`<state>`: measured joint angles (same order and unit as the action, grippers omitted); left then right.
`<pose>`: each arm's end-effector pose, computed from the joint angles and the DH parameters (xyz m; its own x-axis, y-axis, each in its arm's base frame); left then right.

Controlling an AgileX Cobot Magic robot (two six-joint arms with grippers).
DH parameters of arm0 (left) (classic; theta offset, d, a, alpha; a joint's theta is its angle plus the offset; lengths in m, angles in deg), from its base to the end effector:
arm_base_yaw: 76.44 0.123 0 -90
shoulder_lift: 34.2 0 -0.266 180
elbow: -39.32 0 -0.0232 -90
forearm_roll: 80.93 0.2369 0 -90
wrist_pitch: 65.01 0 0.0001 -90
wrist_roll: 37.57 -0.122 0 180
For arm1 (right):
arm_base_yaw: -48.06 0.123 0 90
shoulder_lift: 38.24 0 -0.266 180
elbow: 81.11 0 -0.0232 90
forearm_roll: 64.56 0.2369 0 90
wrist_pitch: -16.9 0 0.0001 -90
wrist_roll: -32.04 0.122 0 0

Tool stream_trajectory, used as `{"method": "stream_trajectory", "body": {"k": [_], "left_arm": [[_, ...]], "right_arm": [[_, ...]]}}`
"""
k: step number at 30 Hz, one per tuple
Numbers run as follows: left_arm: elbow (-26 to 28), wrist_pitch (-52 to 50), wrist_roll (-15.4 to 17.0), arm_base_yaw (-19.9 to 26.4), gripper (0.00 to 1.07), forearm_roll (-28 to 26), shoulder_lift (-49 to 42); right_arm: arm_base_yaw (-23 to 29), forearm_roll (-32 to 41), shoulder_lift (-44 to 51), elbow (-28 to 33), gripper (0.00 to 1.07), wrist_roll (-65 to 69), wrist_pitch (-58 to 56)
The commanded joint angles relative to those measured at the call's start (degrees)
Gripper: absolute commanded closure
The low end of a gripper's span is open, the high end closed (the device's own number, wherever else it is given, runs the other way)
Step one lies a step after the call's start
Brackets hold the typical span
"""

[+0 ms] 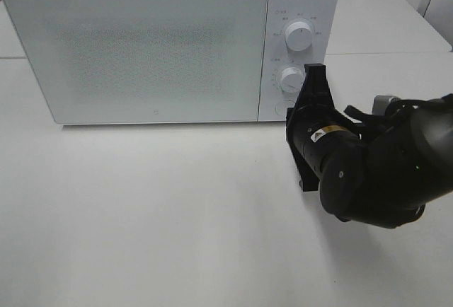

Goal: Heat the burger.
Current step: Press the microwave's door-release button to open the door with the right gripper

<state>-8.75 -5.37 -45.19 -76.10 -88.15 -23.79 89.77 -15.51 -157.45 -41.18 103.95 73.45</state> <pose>0.0354 -0.0130 0.2578 -0.4609 0.0659 -0.8850 0.1220 0.9925 0.0103 0.2916 0.1570 0.1029 -0.0091 0.9996 -0.0264 0.3202 0.0279 0.9469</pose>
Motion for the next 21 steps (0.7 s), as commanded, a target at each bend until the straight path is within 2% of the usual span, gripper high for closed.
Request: {"method": "stream_trajectory", "body": {"k": [1, 7, 21], "left_arm": [[-0.11, -0.23, -0.06, 0.23, 0.23, -0.40, -0.17], [-0.11, -0.23, -0.06, 0.23, 0.23, -0.40, -0.17], [-0.11, -0.23, -0.06, 0.23, 0.23, -0.40, -0.17]], "right_arm": [[-2.64, -0.86, -1.15, -2.69, 1.07, -2.35, -2.75], [-4.47, -1.32, -4.13, -5.04, 1.07, -1.72, -4.64], [-5.10, -1.66, -9.85, -11.29, 1.07, -1.66, -5.39]]}}
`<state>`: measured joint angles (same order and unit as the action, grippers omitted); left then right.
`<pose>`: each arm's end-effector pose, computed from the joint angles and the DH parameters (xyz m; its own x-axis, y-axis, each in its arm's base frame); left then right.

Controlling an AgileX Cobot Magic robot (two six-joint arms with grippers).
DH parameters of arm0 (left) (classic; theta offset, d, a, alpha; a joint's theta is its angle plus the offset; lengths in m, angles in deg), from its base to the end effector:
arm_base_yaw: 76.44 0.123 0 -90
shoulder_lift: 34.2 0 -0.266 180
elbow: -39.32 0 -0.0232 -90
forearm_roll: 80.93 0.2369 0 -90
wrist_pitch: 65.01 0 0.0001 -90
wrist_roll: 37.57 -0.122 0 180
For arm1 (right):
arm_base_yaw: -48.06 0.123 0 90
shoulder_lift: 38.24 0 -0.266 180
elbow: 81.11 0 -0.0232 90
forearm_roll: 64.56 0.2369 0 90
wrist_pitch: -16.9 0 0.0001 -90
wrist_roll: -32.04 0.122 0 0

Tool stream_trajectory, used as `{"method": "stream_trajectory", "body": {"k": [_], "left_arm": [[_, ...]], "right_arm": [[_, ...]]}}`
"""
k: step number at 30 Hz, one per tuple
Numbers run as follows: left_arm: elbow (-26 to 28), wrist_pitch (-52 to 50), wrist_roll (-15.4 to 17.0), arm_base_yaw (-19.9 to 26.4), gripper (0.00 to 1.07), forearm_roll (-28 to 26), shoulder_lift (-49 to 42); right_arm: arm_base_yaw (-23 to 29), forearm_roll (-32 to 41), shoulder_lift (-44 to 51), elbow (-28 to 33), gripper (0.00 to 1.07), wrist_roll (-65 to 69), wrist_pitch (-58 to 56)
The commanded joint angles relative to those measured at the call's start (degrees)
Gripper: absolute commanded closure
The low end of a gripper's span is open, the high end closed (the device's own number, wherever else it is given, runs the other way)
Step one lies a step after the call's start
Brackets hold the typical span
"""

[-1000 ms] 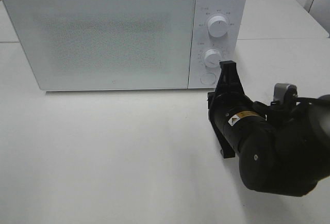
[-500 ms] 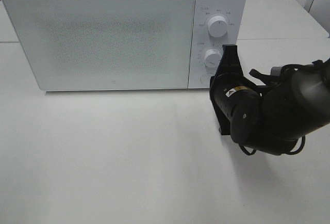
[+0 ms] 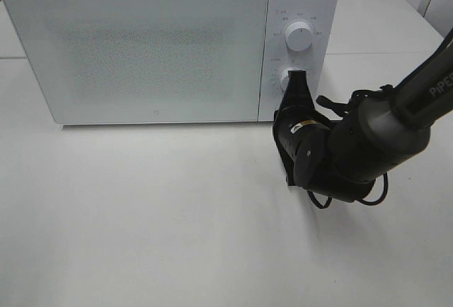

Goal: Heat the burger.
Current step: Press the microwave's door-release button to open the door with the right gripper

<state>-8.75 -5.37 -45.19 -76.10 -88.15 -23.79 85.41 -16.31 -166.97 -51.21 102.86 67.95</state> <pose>0.0354 -0.0130 0.2578 -0.4609 0.0659 -0.8850 0.1220 0.9925 0.0103 0.3300 0.1629 0.0699 0.0188 0.9993 -0.0313 0.3974 0.0212 0.9174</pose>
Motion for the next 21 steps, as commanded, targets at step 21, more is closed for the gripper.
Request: {"method": "stream_trajectory", "body": {"k": [21], "left_arm": [[-0.11, -0.23, -0.06, 0.23, 0.23, -0.40, -0.17]], "right_arm": [[-2.86, -0.69, -3.21, -4.81, 1.07, -1.32, 1.20]]}}
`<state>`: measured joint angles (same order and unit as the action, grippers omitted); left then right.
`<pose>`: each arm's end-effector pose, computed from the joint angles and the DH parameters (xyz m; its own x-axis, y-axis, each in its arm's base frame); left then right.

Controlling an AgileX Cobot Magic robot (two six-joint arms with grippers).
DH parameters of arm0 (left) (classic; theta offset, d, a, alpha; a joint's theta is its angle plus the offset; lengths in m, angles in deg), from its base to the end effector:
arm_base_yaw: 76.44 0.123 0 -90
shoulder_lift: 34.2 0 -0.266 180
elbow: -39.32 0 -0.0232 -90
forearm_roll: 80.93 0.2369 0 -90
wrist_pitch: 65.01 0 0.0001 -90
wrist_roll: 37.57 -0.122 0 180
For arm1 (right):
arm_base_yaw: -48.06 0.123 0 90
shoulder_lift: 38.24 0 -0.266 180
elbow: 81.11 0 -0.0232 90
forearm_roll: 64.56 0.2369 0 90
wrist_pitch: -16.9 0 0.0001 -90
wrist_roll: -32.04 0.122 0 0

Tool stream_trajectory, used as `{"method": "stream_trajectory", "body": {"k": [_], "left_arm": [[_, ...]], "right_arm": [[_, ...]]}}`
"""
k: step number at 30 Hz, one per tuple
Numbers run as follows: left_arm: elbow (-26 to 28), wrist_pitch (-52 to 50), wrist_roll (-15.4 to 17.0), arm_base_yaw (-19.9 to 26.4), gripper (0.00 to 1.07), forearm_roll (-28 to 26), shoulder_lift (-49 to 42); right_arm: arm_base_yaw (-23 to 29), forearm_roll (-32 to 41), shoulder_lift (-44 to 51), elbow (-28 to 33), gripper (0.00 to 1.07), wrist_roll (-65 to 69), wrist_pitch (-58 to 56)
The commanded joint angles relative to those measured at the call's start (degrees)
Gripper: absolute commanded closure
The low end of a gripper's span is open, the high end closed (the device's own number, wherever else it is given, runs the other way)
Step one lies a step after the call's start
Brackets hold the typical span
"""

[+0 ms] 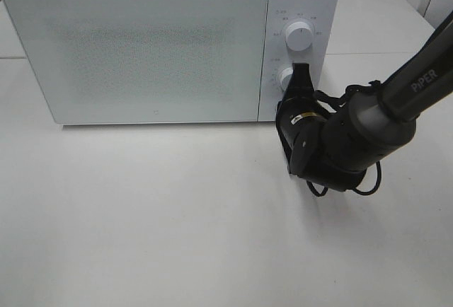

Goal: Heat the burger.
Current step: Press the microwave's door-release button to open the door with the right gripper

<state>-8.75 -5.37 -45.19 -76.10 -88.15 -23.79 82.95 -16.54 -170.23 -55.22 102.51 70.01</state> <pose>0.0354 -0.0130 0.2578 -0.4609 0.0659 -0.8850 0.1220 0.9925 0.0103 0.3504 0.1560 0.0666 0.0671 0.9972 -0.0344 0.3562 0.0083 0.9344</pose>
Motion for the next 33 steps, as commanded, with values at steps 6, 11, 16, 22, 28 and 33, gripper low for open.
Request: {"method": "stream_trajectory", "body": {"k": [6, 11, 16, 22, 28, 33], "left_arm": [[-0.11, -0.23, -0.06, 0.23, 0.23, -0.40, -0.17], [-0.11, -0.23, -0.06, 0.23, 0.23, -0.40, -0.17], [-0.11, -0.23, -0.06, 0.23, 0.23, -0.40, -0.17], [-0.11, -0.23, -0.06, 0.23, 0.23, -0.40, -0.17], [-0.11, -0.23, -0.06, 0.23, 0.23, -0.40, -0.17], [-0.11, -0.23, -0.06, 0.23, 0.23, -0.40, -0.17]], "right_arm": [[-0.80, -0.52, -1.49, -3.04, 1.07, -1.15, -1.15], [-0.80, -0.23, -1.78, -3.67, 1.07, -1.78, 1.20], [-0.80, -0.63, -1.78, -4.01, 1.07, -1.20, 6.19], [-0.80, -1.49, -1.78, -5.27, 1.07, -0.69, 8.31], [-0.80, -0.69, -1.78, -5.96, 1.07, -0.97, 14.78], [-0.80, 0.00, -1.78, -7.16, 1.07, -0.92, 14.50]]}}
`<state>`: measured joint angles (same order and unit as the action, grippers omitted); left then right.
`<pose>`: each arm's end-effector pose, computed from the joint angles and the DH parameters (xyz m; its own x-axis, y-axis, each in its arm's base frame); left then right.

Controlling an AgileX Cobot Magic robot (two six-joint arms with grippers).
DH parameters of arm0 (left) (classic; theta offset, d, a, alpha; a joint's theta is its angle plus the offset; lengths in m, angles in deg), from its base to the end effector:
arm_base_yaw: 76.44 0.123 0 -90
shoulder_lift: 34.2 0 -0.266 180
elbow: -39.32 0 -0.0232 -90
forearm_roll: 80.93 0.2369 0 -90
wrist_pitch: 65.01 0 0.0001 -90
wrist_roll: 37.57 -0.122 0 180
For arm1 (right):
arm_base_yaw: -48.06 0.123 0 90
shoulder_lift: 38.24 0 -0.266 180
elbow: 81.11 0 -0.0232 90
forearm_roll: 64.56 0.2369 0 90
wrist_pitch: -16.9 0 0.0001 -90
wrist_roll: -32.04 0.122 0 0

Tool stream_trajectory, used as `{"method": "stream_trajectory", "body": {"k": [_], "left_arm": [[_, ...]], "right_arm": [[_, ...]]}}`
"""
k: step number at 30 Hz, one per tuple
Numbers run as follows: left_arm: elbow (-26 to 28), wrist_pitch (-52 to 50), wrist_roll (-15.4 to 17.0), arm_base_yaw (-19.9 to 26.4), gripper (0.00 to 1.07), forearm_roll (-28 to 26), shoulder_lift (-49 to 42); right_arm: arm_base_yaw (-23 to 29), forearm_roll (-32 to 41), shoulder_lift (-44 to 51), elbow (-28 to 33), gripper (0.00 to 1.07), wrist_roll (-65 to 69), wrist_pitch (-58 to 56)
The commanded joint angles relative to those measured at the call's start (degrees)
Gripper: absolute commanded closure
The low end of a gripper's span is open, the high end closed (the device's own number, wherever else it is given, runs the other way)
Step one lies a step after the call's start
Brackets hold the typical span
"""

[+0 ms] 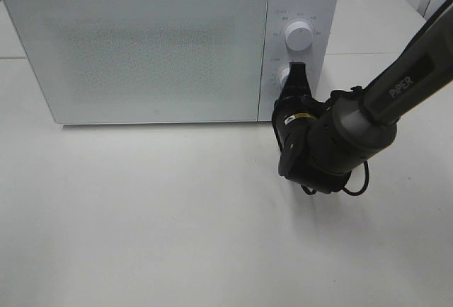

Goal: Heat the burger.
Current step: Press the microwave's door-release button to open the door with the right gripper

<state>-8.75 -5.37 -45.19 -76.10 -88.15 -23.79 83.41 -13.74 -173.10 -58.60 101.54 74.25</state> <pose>0.0354 -0.0130 0.2578 -0.4609 0.0659 -0.8850 0.1220 0.9925 0.0103 0.3604 0.1581 0.0659 0.1222 0.9918 -0.0387 0.2958 0.0008 0.9552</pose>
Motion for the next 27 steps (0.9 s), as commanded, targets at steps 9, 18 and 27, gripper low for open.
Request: {"method": "stream_trajectory", "body": {"k": [9, 18, 27], "left_arm": [[-0.11, -0.23, -0.06, 0.23, 0.23, -0.40, -0.17], [-0.11, -0.23, -0.06, 0.23, 0.23, -0.40, -0.17], [-0.11, -0.23, -0.06, 0.23, 0.23, -0.40, -0.17]], "right_arm": [[-1.78, -0.29, -1.43, -8.19, 1.07, -0.46, 10.89], [-2.06, -0.06, -2.41, -9.91, 1.07, -1.72, 13.29], [-1.95, -0.23, -1.38, -9.91, 1.07, -2.92, 10.37]]}}
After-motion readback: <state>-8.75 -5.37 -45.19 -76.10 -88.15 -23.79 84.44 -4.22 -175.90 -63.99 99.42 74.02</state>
